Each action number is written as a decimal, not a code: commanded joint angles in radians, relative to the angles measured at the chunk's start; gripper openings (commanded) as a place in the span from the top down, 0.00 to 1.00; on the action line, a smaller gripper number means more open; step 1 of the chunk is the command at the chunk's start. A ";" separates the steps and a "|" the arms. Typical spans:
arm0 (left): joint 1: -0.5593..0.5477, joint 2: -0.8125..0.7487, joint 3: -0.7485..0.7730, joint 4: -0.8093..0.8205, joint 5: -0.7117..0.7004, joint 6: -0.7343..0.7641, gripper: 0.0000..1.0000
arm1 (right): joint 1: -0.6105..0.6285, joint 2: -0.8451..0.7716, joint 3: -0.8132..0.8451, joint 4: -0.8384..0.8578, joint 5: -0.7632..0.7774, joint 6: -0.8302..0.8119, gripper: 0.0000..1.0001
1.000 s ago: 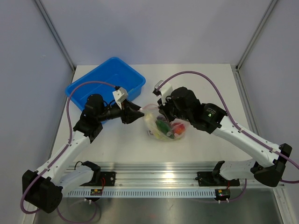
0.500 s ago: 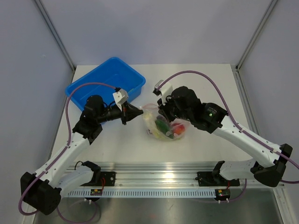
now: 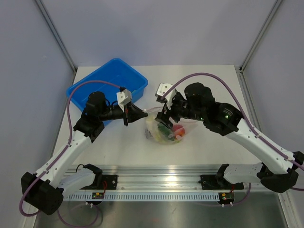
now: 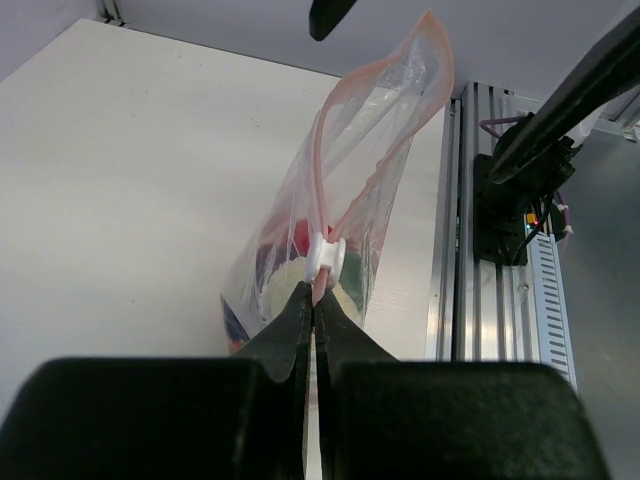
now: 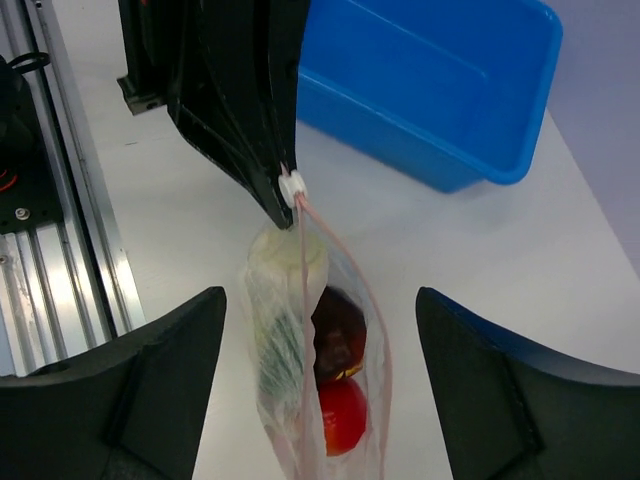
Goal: Place the food in the zip-top bag and seal the zipper
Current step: Zip the zipper food storage bag at the center of the board.
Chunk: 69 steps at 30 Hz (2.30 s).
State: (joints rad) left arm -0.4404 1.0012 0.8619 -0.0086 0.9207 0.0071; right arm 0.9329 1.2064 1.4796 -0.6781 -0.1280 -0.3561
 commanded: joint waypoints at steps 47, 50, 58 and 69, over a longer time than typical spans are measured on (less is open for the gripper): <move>-0.001 0.000 0.058 -0.028 0.018 0.074 1.00 | -0.069 0.288 0.206 -0.001 -0.309 -0.084 0.88; 0.000 0.004 0.060 -0.027 0.018 0.073 1.00 | -0.071 0.283 0.197 0.008 -0.305 -0.078 1.00; -0.001 0.040 0.118 -0.077 0.072 0.102 0.89 | -0.080 0.252 0.171 0.012 -0.332 -0.075 1.00; 0.011 0.050 0.127 -0.085 0.125 0.103 0.99 | -0.097 0.234 0.150 0.028 -0.341 -0.063 1.00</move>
State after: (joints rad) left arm -0.4339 1.0538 0.9489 -0.1371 0.9855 0.1043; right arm 0.8513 1.4696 1.6333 -0.6865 -0.4572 -0.4324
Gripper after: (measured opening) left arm 0.019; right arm 0.035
